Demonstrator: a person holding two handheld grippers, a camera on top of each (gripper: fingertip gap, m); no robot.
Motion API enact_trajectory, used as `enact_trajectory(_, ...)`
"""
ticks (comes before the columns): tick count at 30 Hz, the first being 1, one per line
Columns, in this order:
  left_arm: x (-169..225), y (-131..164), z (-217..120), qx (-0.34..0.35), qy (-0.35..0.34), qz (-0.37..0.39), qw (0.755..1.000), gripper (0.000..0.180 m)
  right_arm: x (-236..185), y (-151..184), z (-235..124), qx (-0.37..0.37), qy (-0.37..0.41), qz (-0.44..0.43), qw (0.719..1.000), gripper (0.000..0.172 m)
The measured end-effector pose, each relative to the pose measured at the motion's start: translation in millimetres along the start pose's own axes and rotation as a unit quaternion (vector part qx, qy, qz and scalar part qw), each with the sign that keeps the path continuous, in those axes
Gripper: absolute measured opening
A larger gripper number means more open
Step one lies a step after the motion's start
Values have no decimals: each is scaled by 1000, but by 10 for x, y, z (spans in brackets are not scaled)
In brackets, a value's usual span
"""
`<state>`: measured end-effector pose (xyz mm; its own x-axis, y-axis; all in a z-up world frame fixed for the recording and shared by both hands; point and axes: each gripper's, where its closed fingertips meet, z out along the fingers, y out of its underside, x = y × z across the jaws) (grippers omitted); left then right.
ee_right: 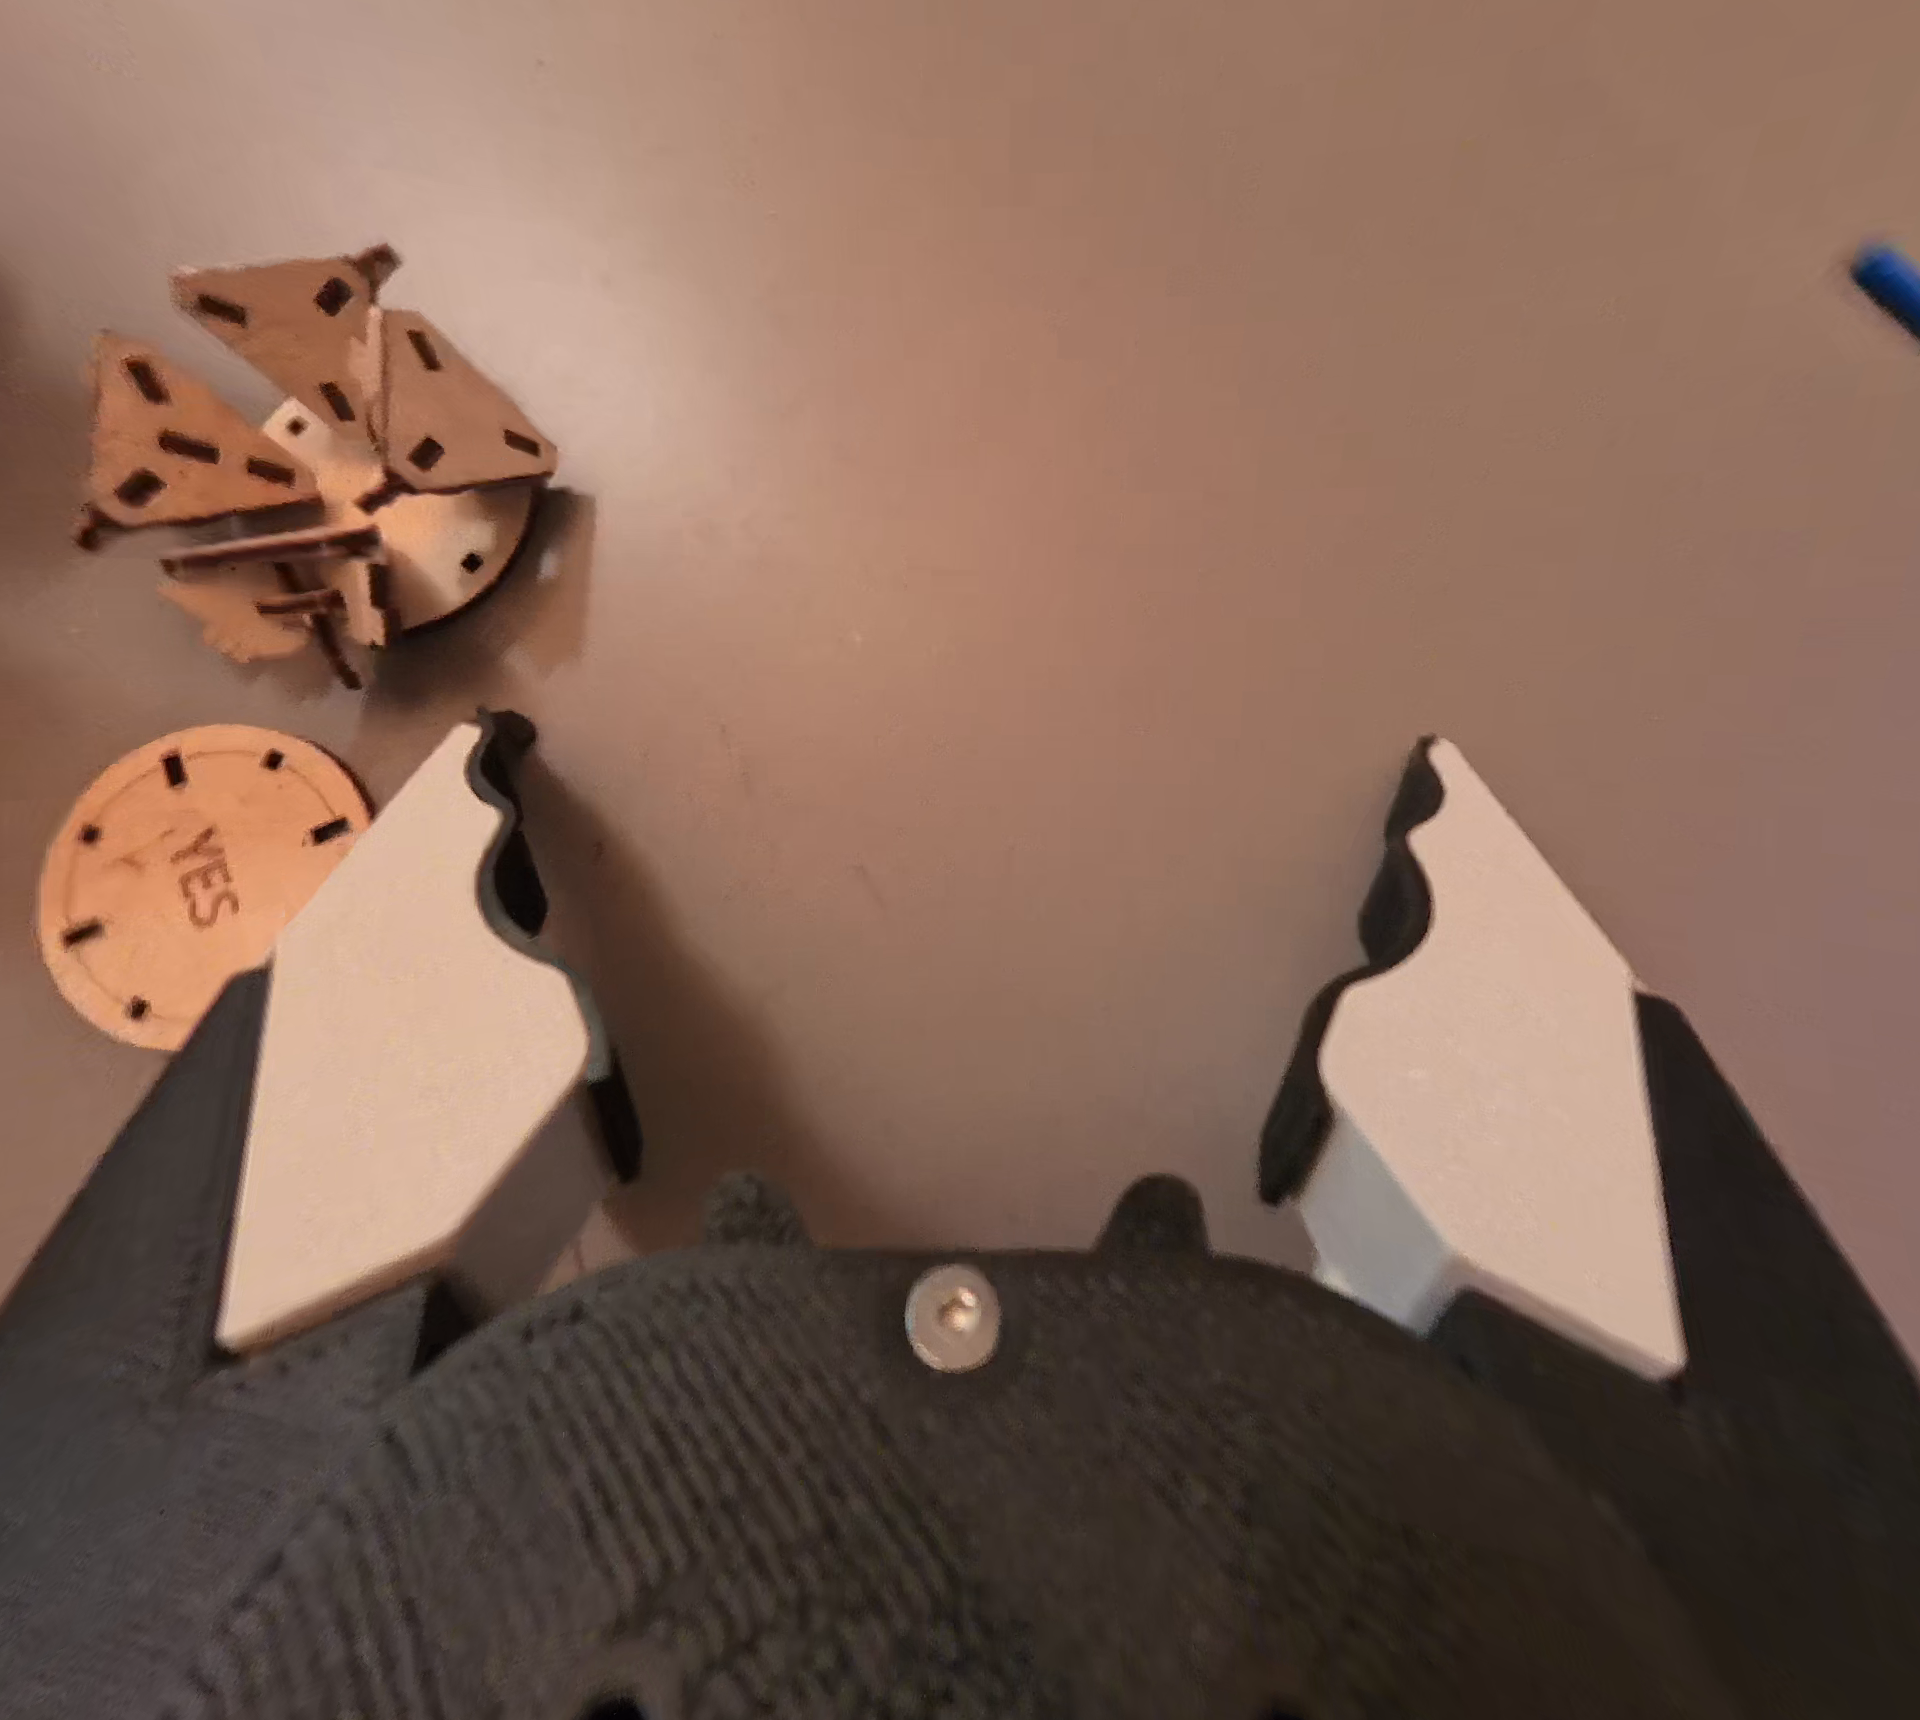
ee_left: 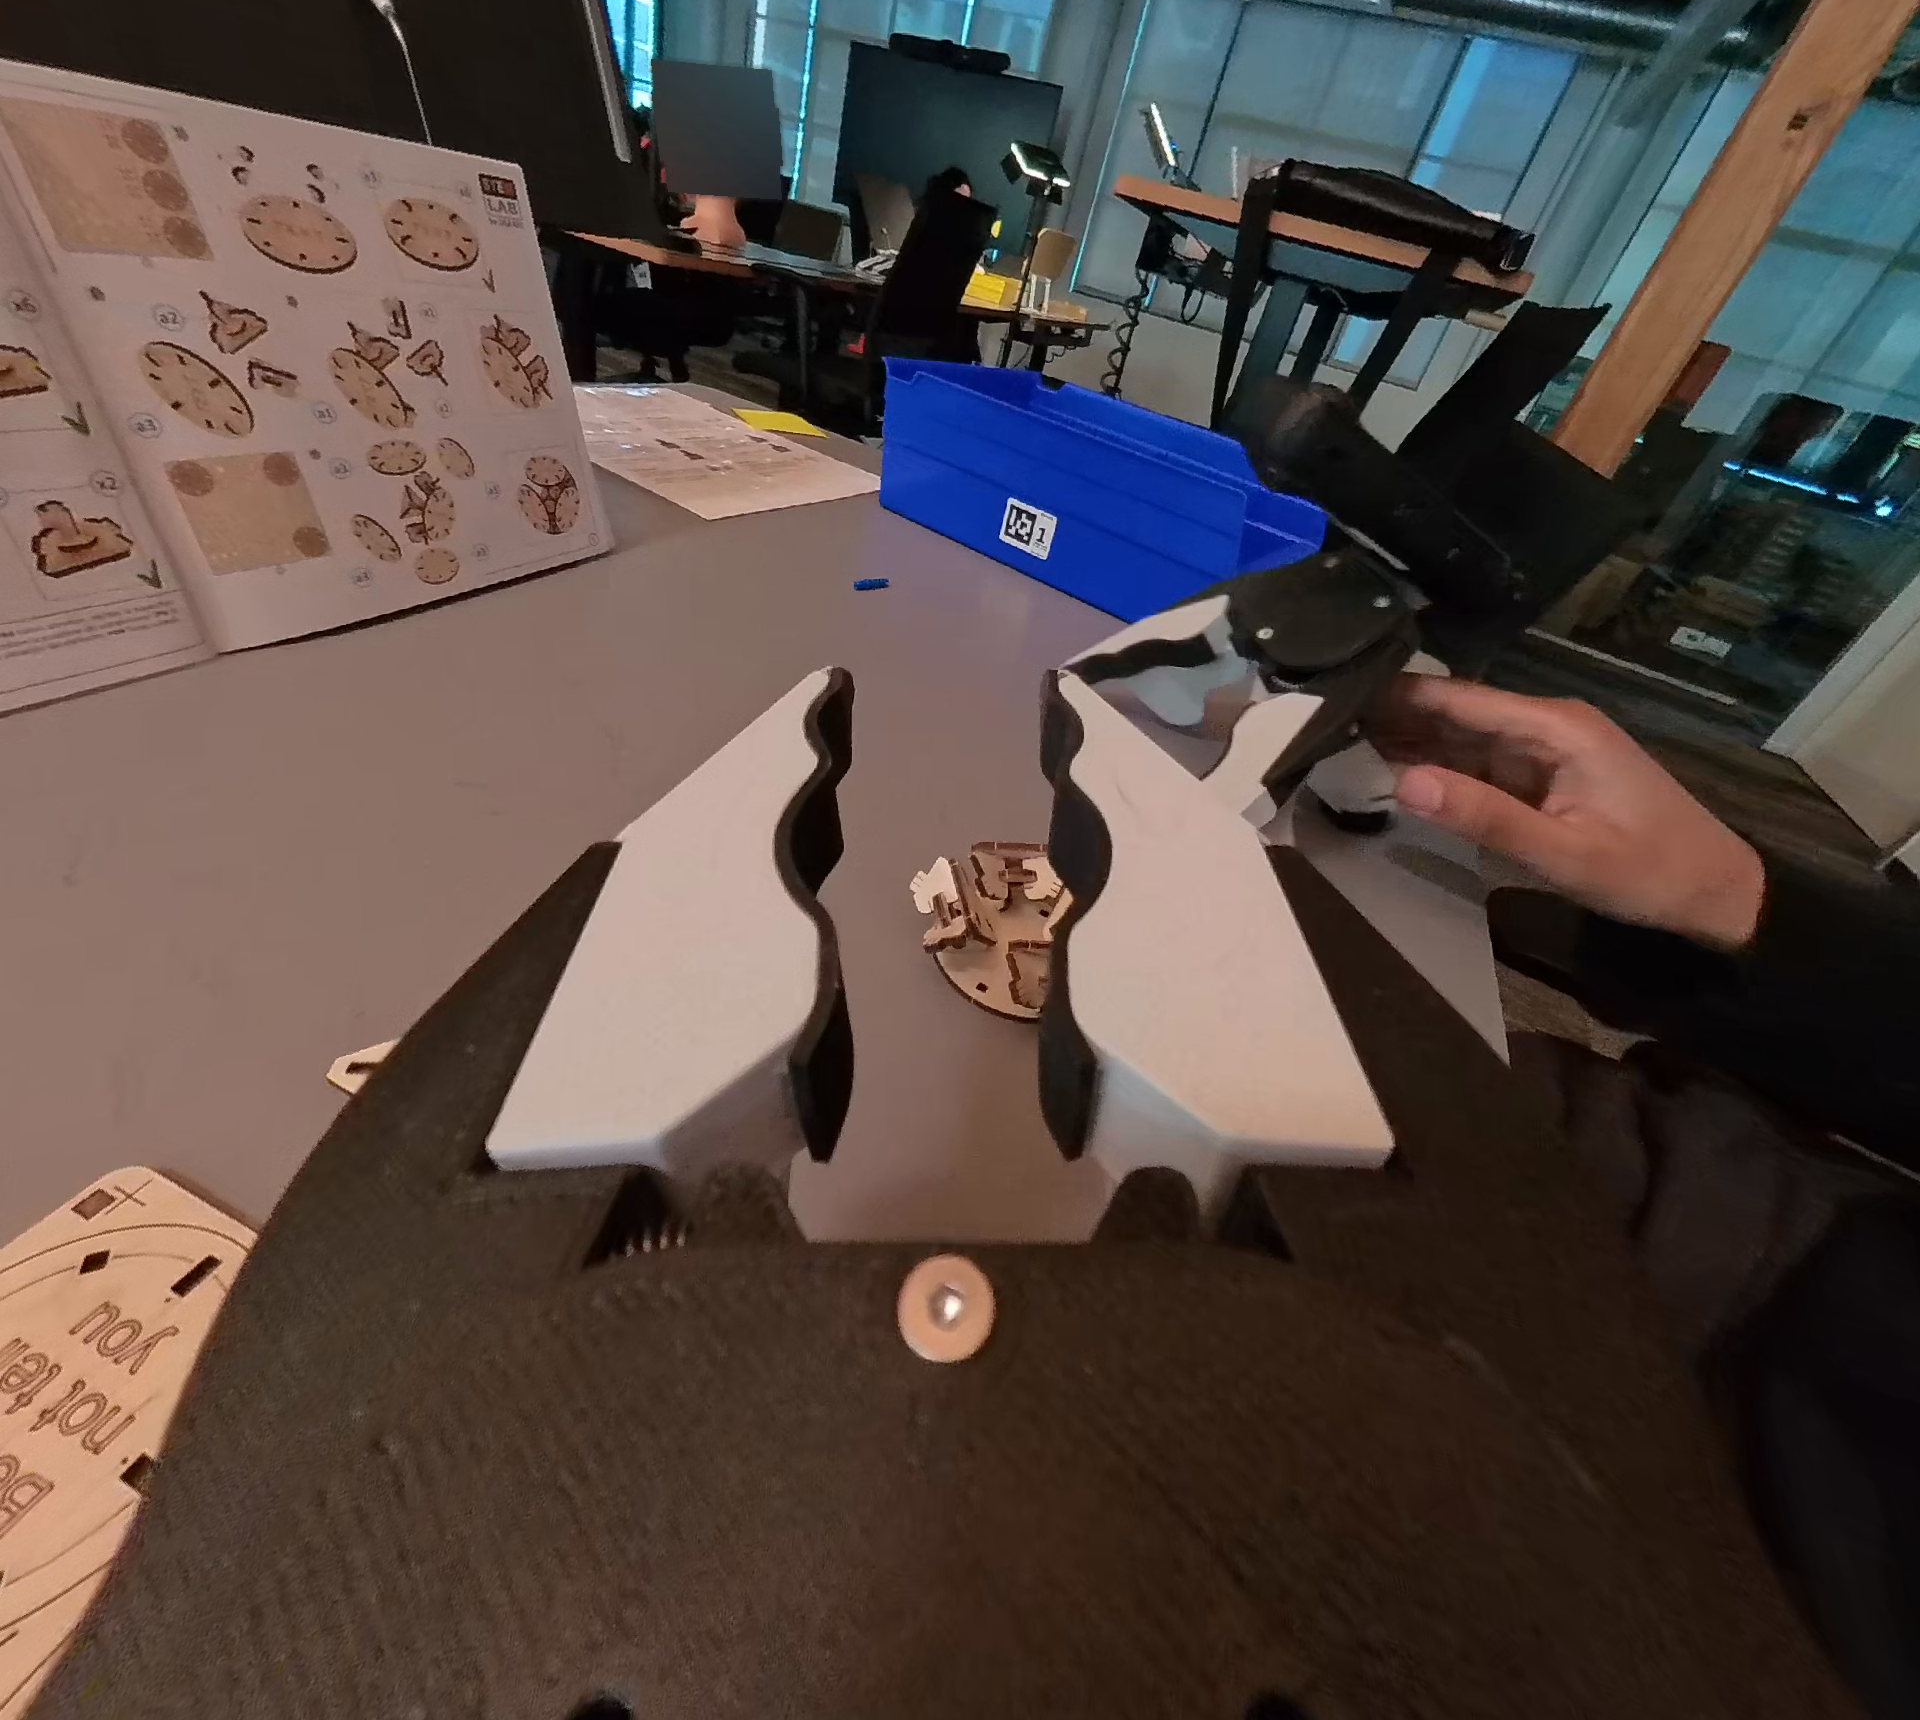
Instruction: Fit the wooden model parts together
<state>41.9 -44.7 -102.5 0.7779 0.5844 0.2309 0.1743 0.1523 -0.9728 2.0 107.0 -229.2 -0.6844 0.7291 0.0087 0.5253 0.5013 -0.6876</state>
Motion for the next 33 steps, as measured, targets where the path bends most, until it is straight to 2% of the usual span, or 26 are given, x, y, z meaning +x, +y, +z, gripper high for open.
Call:
enact_trajectory(7, 153, -88, -128, 32, 18, -6, 999, 35, 11, -27, 19, 1, -3, -3, 1000, 159)
enact_trajectory(14, 624, -140, -707, 55, 15, 6, 998, 39, 64, -46, 19, 2, -9, -9, 1000, 155)
enact_trajectory(15, 688, -124, -822, 58, 7, 7, 998, 39, 62, -31, -16, -5, -4, -2, 1000, 147)
enact_trajectory(17, 799, -86, -1097, 68, -19, 11, 997, 39, -71, -53, -166, -7, -18, -13, 1000, 99)
enact_trajectory(18, 844, -62, -1261, 75, -37, 15, 996, 38, -176, -122, -275, 15, -24, -28, 999, 81)
enact_trajectory(22, 859, 48, -2110, 108, -151, 35, 982, 37, -728, -469, -792, 143, 5, -113, 983, 71)
enact_trajectory(24, 780, 161, -2671, 131, -231, 37, 963, 26, -1139, -527, -978, 194, 21, -149, 969, 68)
enact_trajectory(26, 649, 427, -3228, 133, -305, 13, 943, 10, -1573, -536, -1123, 253, 46, -168, 952, 54)
enact_trajectory(27, 562, 656, -3448, 106, -332, -11, 937, 0, -1839, -518, -1190, 286, 47, -181, 940, 38)
enact_trajectory(28, 464, 964, -3617, 55, -351, -43, 934, 1, -2136, -475, -1242, 319, 37, -191, 928, 18)
enact_trajectory(29, 377, 1358, -3750, -20, -360, -75, 930, 4, -2459, -408, -1267, 350, 19, -202, 915, 0)
enact_trajectory(31, 202, 2337, -4111, -197, -378, -122, 896, 22, -3136, -161, -1162, 370, -42, -230, 899, 0)
enact_trajectory(32, 88, 2851, -4358, -264, -395, -115, 872, 23, -3478, 35, -1021, 350, -87, -244, 900, 0)
enact_trajectory(33, -34, 3367, -4616, -302, -417, -118, 849, 8, -3780, 256, -847, 320, -131, -255, 903, 7)
